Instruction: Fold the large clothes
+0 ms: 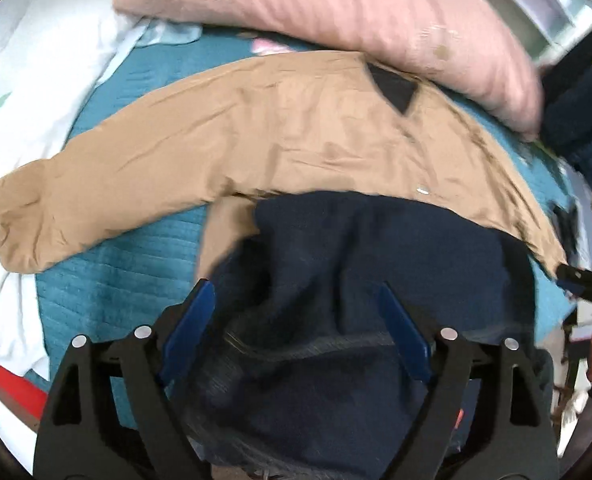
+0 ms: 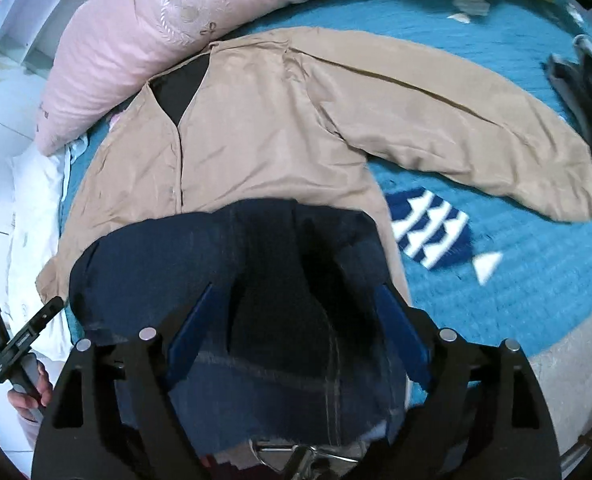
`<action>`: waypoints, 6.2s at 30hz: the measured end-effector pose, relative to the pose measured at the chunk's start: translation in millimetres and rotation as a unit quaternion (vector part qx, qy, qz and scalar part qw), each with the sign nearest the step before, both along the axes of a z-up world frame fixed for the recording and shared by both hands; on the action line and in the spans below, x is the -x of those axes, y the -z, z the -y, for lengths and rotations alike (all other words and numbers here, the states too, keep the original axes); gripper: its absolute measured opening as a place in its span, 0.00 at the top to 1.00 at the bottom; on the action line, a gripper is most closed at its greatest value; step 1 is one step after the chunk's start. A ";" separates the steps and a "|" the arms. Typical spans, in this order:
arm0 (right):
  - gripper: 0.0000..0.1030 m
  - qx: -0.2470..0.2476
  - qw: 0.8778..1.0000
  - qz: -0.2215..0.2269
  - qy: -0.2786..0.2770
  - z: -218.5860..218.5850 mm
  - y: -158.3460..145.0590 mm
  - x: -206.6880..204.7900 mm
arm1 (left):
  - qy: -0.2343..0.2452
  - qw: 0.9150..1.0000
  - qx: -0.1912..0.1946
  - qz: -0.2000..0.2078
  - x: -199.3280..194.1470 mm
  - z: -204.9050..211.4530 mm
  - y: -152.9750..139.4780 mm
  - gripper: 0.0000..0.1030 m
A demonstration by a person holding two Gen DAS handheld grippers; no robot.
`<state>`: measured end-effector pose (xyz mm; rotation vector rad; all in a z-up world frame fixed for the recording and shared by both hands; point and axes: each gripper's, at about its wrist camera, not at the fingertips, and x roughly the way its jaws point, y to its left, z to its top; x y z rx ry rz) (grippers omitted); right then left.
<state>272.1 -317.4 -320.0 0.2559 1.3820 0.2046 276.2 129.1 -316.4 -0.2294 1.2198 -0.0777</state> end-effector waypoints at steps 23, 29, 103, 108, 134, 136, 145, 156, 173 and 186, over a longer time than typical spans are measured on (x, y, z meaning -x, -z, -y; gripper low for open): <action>0.24 0.021 0.997 -0.077 -0.019 -3.0 39.7 58.4 | 0.049 0.996 -0.077 -0.016 51.1 49.7 0.1 0.19; 0.24 0.029 0.996 -0.082 0.030 34.3 39.5 43.3 | 0.068 0.997 0.002 0.048 18.4 98.0 -43.2 0.12; 0.85 -0.115 0.985 -0.129 0.032 19.5 40.9 23.4 | 0.091 0.996 -0.024 -0.003 -17.0 171.5 79.1 0.42; 0.82 -0.082 0.989 -0.123 0.006 -0.1 30.5 25.1 | 0.092 0.995 -0.023 -0.003 -16.9 170.6 79.5 0.42; 0.87 -0.114 0.987 -0.109 0.009 -12.1 10.8 30.5 | 0.082 0.997 -0.003 -0.004 -18.5 161.4 75.0 0.45; 0.87 -0.111 0.989 -0.102 -0.003 -22.3 -0.3 30.9 | 0.079 0.997 -0.002 -0.004 -17.8 160.4 74.4 0.46; 0.87 -0.112 0.987 -0.081 -0.077 -97.6 -46.4 33.4 | 0.078 0.997 0.006 -0.006 -16.6 149.5 65.1 0.46; 0.87 -0.099 0.981 -0.070 -0.150 -190.7 -69.8 34.5 | 0.044 0.999 0.012 0.013 3.6 90.4 26.4 0.45; 0.90 -0.040 0.959 -0.130 -0.250 -348.2 -2.7 38.8 | -0.099 0.995 -0.015 0.024 74.3 -62.6 -19.9 0.34; 0.91 -0.012 0.950 -0.165 -0.265 -414.1 71.9 35.6 | -0.166 0.986 -0.019 -0.011 108.7 -114.1 -6.3 0.34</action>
